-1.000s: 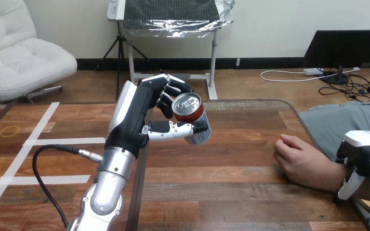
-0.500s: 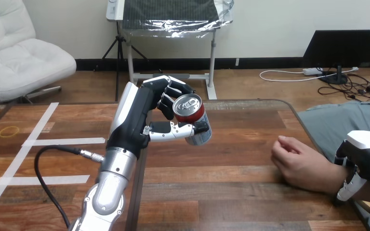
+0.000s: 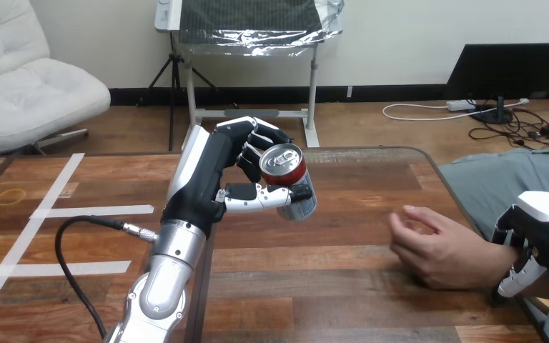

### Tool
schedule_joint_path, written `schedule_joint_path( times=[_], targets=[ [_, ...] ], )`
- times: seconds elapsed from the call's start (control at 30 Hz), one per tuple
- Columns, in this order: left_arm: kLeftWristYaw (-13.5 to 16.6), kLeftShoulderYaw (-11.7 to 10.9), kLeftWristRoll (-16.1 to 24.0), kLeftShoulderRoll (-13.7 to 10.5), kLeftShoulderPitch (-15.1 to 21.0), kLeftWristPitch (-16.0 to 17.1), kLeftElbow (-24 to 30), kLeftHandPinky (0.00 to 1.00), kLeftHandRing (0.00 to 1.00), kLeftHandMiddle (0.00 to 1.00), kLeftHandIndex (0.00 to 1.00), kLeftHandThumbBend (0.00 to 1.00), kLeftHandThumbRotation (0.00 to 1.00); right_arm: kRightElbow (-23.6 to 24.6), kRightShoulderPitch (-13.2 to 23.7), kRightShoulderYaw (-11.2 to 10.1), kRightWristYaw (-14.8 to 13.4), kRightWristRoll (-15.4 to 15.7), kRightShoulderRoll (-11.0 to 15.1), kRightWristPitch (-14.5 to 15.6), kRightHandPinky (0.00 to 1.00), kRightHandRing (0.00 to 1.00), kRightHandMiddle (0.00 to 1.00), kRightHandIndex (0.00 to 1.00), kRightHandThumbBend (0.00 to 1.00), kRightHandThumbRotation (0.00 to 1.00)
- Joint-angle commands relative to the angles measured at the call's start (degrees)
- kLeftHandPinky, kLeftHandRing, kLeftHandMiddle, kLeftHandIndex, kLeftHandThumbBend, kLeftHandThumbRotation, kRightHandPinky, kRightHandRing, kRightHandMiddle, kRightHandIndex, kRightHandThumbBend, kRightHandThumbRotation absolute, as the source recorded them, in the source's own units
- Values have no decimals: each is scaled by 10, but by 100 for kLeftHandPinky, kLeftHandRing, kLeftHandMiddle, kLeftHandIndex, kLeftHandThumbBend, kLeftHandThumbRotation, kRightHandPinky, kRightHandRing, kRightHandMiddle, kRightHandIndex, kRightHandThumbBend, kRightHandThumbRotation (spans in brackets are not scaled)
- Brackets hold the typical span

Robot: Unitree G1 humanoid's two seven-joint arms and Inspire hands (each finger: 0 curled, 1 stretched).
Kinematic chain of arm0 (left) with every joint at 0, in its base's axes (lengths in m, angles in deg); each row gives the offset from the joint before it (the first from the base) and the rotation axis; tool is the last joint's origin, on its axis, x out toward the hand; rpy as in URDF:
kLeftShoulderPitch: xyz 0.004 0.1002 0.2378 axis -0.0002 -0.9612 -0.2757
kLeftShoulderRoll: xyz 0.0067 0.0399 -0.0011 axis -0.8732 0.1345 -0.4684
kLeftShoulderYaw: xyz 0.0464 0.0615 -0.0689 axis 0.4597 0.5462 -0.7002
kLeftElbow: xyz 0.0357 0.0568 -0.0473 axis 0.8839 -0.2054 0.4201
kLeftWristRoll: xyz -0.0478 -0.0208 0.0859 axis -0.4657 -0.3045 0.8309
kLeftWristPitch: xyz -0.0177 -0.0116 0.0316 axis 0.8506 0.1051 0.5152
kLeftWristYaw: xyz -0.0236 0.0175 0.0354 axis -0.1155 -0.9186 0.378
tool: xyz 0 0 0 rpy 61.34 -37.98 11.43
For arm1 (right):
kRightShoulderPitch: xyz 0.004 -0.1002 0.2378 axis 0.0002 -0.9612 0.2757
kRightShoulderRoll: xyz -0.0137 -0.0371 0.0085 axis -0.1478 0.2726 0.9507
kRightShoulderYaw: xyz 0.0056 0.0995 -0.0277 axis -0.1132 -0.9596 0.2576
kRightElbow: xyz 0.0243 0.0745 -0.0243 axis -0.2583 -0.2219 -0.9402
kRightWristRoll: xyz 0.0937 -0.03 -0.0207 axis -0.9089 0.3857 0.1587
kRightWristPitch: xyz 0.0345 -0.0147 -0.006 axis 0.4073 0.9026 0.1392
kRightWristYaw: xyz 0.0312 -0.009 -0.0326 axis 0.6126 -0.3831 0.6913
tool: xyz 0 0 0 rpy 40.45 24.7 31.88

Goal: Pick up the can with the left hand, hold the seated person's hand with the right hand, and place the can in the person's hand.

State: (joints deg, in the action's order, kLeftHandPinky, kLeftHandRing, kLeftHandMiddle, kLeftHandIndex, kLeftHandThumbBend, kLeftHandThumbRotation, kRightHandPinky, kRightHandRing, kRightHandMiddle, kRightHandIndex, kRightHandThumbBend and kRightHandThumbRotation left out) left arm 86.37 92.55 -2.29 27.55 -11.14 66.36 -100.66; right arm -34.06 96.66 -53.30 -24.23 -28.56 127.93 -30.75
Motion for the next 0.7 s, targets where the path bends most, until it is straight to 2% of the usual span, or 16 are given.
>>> schedule_joint_path(
  times=[0.0, 0.37, 0.67],
  targets=[
    [-1, 1, -5, 9, 52, 4, 17, 37, 41, 46, 53, 60, 0, 36, -16, -17, -5, -23, -11, -8, 35, 41, 47, 53, 72, 0],
    [-2, 9, -1, 23, 59, -7, 17, 38, 41, 46, 52, 59, 0, 88, -33, -39, -4, -25, 2, -22, 37, 43, 49, 52, 75, 0],
    [0, 21, 12, 38, 63, -16, 22, 38, 41, 46, 52, 60, 0, 136, -44, -54, 9, -22, 3, -10, 34, 41, 48, 51, 76, 0]
  ],
)
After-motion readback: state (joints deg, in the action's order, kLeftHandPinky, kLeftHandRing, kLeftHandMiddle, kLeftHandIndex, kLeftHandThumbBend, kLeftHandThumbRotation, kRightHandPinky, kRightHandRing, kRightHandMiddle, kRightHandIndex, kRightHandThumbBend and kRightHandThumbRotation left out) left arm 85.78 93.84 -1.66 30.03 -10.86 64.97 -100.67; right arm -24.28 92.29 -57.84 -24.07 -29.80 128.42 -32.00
